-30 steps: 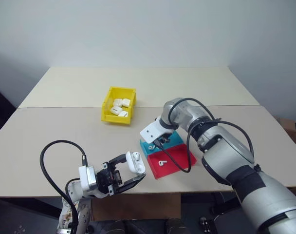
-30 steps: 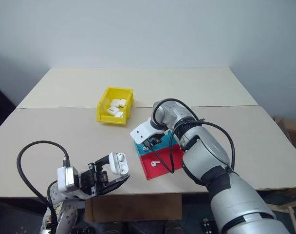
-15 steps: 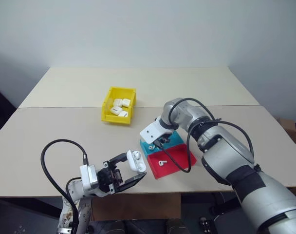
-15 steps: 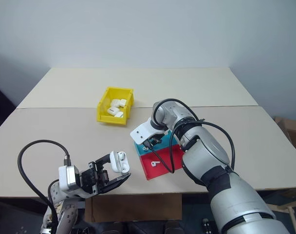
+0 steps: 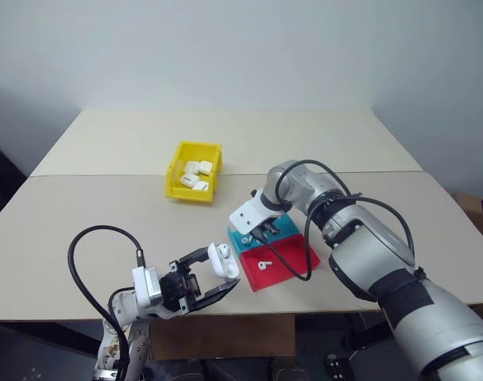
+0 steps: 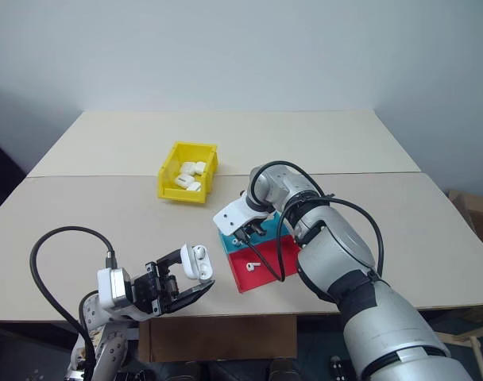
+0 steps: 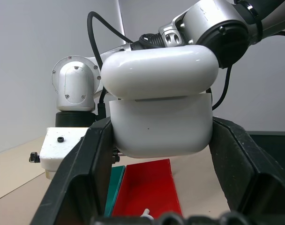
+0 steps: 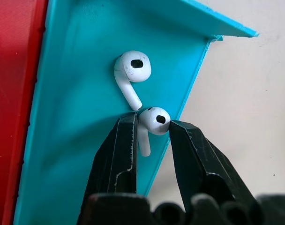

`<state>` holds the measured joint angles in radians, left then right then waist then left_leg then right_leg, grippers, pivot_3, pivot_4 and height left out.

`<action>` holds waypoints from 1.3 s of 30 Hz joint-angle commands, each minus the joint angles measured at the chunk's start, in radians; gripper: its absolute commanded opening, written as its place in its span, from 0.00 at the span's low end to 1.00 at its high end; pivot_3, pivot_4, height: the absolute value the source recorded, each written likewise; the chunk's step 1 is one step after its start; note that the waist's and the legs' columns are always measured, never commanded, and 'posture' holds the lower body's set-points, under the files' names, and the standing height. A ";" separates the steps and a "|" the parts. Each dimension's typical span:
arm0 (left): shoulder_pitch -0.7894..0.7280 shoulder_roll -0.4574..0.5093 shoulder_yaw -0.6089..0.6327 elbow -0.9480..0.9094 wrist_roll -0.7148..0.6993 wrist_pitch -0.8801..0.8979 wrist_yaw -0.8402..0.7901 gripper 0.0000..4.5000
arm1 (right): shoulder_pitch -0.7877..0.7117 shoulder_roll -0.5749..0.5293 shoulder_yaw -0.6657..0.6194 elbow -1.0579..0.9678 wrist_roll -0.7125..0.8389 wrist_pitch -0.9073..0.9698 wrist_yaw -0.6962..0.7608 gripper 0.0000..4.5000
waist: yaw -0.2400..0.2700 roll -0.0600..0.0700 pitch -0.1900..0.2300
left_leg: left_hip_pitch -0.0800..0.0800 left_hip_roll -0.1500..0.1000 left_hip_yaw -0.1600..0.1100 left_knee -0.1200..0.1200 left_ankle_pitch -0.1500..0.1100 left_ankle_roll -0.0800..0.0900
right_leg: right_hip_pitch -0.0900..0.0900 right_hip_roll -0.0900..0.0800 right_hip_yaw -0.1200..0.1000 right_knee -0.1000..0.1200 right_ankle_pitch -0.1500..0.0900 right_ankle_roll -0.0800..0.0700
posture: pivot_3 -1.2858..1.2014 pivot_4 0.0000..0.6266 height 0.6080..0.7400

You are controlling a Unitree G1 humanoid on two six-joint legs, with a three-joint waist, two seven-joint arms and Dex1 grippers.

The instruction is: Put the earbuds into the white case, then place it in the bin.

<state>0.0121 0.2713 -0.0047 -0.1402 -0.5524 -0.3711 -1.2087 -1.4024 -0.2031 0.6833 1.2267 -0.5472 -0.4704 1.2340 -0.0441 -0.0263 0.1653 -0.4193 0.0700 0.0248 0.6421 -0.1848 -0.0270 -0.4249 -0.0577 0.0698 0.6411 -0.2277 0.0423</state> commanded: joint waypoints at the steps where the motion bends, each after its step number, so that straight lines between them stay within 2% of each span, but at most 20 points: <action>1: -0.007 0.001 -0.011 -0.014 -0.008 -0.019 0.004 0.62 | -0.018 0.003 -0.020 -0.003 0.000 -0.015 0.002 0.30 | 0.000 0.000 0.000 | 0.000 0.000 0.000 0.000 0.000 0.000 | 0.000 0.000 0.000 0.000 0.000 0.000 | 0.52 0.24 1.00; 5: -0.009 0.000 -0.012 -0.010 -0.008 -0.023 0.003 0.62 | -0.013 0.000 -0.017 -0.005 0.000 -0.027 0.020 0.30 | 0.000 0.000 0.000 | 0.000 0.000 0.000 0.000 0.000 0.000 | 0.000 0.000 0.000 0.000 0.000 0.000 | 0.52 0.24 1.00; 6: -0.009 0.001 -0.013 -0.010 -0.008 -0.024 0.003 0.62 | -0.010 0.000 -0.018 -0.006 0.000 -0.027 0.015 0.21 | 0.000 0.000 0.000 | 0.000 0.000 0.000 0.000 0.000 0.000 | 0.000 0.000 0.000 0.000 0.000 0.000 | 0.52 0.24 1.00; 7: -0.009 0.001 -0.013 -0.010 -0.008 -0.024 0.003 0.62 | -0.009 -0.001 -0.017 -0.007 -0.001 -0.027 0.013 0.17 | 0.000 0.000 0.000 | 0.000 0.000 0.000 0.000 0.000 0.000 | 0.000 0.000 0.000 0.000 0.000 0.000 | 0.52 0.24 1.00; 16: -0.022 0.008 -0.010 0.001 -0.018 -0.016 -0.002 0.62 | -0.015 -0.016 -0.045 -0.028 0.023 -0.021 0.023 0.17 | -0.001 0.000 0.000 | 0.001 0.000 0.000 0.000 0.000 0.000 | 0.000 0.000 0.000 0.001 -0.001 -0.001 | 0.52 0.24 1.00; 19: -0.057 0.001 -0.004 0.019 -0.028 -0.008 0.003 0.62 | -0.031 -0.052 -0.101 -0.068 0.064 0.000 0.035 0.17 | 0.001 0.000 0.000 | 0.000 0.000 0.000 0.000 0.000 0.000 | 0.000 0.000 0.000 0.001 -0.001 -0.001 | 0.52 0.24 1.00; 22: -0.105 -0.012 0.006 0.046 -0.038 -0.002 0.018 0.62 | -0.038 -0.103 -0.209 -0.151 0.158 0.086 0.060 0.17 | 0.005 0.000 0.000 | 0.000 0.000 0.000 0.000 0.000 0.000 | 0.000 0.000 0.000 0.000 -0.001 0.000 | 0.52 0.24 1.00; 26: -0.154 -0.024 0.014 0.058 -0.072 0.033 0.032 0.62 | 0.010 -0.191 -0.409 -0.420 0.378 0.359 0.158 0.17 | 0.005 0.000 0.000 | -0.001 0.000 -0.001 0.000 0.000 0.000 | 0.000 0.000 0.000 0.001 -0.001 0.000 | 0.52 0.24 1.00; 30: -0.192 -0.031 0.013 0.056 -0.102 0.080 0.039 0.62 | 0.169 -0.306 -0.616 -0.908 0.634 0.770 0.171 0.17 | 0.016 0.000 0.000 | -0.001 0.000 -0.001 0.000 -0.001 0.001 | 0.000 0.000 -0.001 0.000 -0.001 0.001 | 0.52 0.24 1.00; 34: -0.239 -0.036 0.011 0.090 -0.113 0.094 0.008 0.62 | 0.412 -0.354 -0.820 -1.344 0.863 1.082 0.034 0.17 | 0.030 0.000 0.000 | -0.001 -0.001 -0.001 0.000 -0.001 0.002 | 0.001 0.000 -0.001 -0.001 -0.002 0.001 | 0.52 0.24 1.00; 36: -0.265 -0.038 0.011 0.111 -0.116 0.100 -0.006 0.62 | 0.525 -0.331 -0.935 -1.510 0.995 1.206 -0.065 0.17 | 0.031 0.000 0.000 | -0.001 -0.001 -0.001 0.001 -0.001 0.002 | 0.001 0.000 -0.001 0.000 -0.002 0.001 | 0.52 0.24 1.00; 39: -0.294 -0.038 0.010 0.129 -0.123 0.117 -0.021 0.62 | 0.636 -0.287 -1.041 -1.679 1.163 1.316 -0.204 0.17 | 0.025 0.000 0.000 | -0.001 -0.001 -0.001 0.002 -0.001 0.002 | 0.001 0.000 0.000 0.000 -0.002 0.001 | 0.52 0.24 1.00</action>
<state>-0.2609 0.2351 0.0037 -0.0045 -0.6574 -0.2626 -1.2163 -0.7655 -0.4996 -0.2868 -0.3435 0.5074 0.7881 1.1066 -0.0189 -0.0265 0.1653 -0.4198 0.0690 0.0237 0.6440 -0.1858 -0.0254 -0.4238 -0.0579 0.0702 0.6415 -0.2292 0.0434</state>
